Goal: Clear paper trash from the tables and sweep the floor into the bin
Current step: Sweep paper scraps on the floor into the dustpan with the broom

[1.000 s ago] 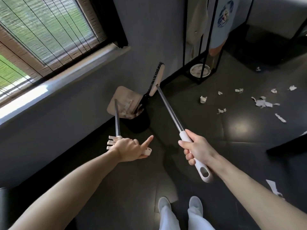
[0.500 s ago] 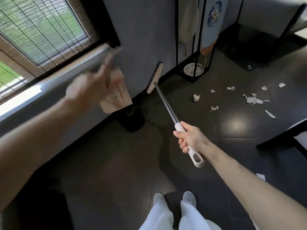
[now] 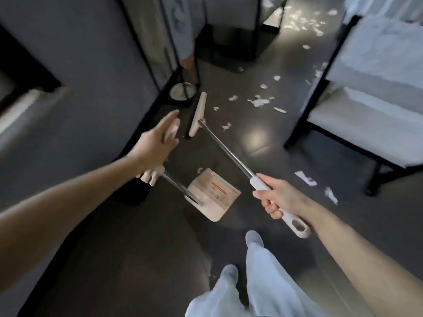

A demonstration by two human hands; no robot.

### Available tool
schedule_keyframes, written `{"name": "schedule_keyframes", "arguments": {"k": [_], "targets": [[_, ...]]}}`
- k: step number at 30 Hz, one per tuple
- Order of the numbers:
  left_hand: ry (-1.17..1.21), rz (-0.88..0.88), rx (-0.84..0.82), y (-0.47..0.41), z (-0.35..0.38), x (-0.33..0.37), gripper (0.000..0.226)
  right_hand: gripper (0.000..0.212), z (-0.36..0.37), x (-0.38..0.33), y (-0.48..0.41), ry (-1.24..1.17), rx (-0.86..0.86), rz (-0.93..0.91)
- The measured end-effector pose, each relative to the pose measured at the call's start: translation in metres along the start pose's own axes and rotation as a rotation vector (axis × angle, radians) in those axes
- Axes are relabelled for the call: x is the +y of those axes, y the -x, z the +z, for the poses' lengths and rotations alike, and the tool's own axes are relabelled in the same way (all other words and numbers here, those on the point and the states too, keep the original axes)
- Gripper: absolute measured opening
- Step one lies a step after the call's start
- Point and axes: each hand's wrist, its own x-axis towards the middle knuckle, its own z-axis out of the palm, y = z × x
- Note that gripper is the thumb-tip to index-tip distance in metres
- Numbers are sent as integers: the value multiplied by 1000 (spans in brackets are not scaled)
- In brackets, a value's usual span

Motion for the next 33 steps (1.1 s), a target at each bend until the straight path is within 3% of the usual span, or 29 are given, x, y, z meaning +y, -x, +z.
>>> {"name": "schedule_keyframes", "arguments": {"k": [7,11,14,19,23,29,33], "targets": [[58,196,-420,9,145,93,79,24,-74,105,102,-250,230,105],[149,272,-635,38,226,177,83,38,-122,162,164,-397,405,161],[201,308,-757,68,289,242,75,30,-165,201,214,-524,505,192],[218,473,-848,121,392,362,62,33,-256,266,294,-657,650,221],[352,346,-915,141,463,453,64,23,-337,303,348,-737,746,204],[317,445,-861,120,556,597,77,37,-481,328,391,-878,856,155],[250,510,-783,86,624,695,78,30,-591,325,400,-985,859,88]]}}
